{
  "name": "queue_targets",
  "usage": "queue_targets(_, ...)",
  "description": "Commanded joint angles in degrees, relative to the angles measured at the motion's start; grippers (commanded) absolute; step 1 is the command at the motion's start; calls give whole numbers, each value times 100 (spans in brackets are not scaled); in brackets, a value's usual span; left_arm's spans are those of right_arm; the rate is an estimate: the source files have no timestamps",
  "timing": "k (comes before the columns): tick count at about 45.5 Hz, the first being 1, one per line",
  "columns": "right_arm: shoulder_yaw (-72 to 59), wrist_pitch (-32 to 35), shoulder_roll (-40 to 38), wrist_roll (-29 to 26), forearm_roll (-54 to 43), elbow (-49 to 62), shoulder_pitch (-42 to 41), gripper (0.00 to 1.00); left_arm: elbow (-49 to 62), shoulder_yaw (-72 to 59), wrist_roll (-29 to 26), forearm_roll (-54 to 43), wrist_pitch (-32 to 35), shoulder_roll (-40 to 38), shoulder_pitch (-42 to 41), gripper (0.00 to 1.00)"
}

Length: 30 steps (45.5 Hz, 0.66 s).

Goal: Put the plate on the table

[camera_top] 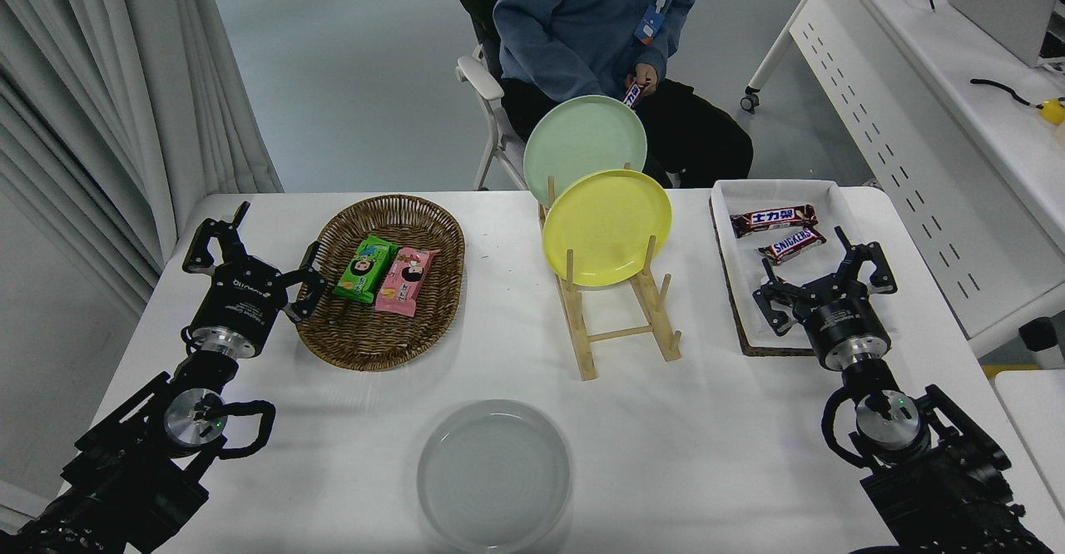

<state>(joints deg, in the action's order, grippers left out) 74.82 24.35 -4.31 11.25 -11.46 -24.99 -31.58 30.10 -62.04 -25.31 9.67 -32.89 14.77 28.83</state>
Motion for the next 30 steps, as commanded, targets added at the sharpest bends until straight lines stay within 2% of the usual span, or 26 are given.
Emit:
queue_targets(1, -283, 9, -8, 9, 100, 46, -85, 100, 5, -1, 0, 0, 2, 0, 0, 100)
queue_targets(30, -486, 26, -26, 17, 100, 38, -86, 100, -4, -1, 0, 0, 2, 0, 0, 100)
